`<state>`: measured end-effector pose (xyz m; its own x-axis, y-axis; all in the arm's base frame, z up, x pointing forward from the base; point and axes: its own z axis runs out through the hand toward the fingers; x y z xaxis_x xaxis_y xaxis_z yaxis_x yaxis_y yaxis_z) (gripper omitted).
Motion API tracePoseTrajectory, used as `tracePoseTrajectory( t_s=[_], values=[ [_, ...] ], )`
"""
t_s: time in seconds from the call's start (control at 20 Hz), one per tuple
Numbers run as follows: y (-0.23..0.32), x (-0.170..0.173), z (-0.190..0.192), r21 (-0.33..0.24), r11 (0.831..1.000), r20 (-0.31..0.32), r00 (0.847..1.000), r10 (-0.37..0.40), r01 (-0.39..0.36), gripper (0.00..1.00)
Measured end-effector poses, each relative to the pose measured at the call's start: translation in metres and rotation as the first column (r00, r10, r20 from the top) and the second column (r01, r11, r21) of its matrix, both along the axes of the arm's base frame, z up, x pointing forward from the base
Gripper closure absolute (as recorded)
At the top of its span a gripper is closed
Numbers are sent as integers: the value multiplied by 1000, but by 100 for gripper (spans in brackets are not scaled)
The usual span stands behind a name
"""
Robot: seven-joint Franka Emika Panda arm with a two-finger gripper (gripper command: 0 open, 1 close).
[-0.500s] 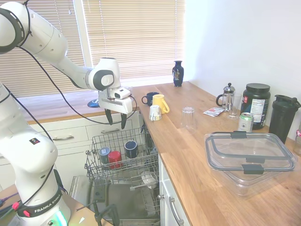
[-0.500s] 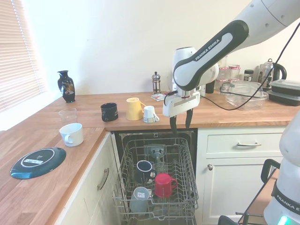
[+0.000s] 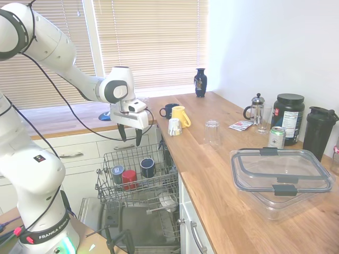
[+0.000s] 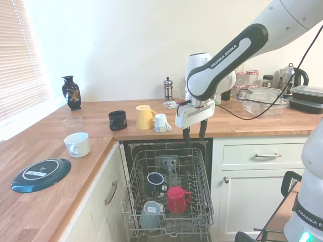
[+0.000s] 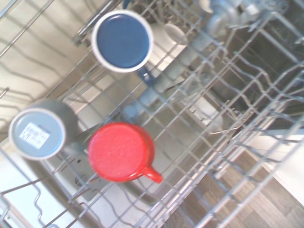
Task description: Unload a mug from dishwasher
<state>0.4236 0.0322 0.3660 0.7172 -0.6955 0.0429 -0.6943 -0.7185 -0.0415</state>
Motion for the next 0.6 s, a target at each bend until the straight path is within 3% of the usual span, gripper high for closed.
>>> tracePoseTrajectory(
  t_s=[0.3,0.6],
  values=[
    [43,5,-32,-44,992,4,993,120,-120,0],
    [67,16,-72,-89,982,-43,986,163,-166,0]
  ],
)
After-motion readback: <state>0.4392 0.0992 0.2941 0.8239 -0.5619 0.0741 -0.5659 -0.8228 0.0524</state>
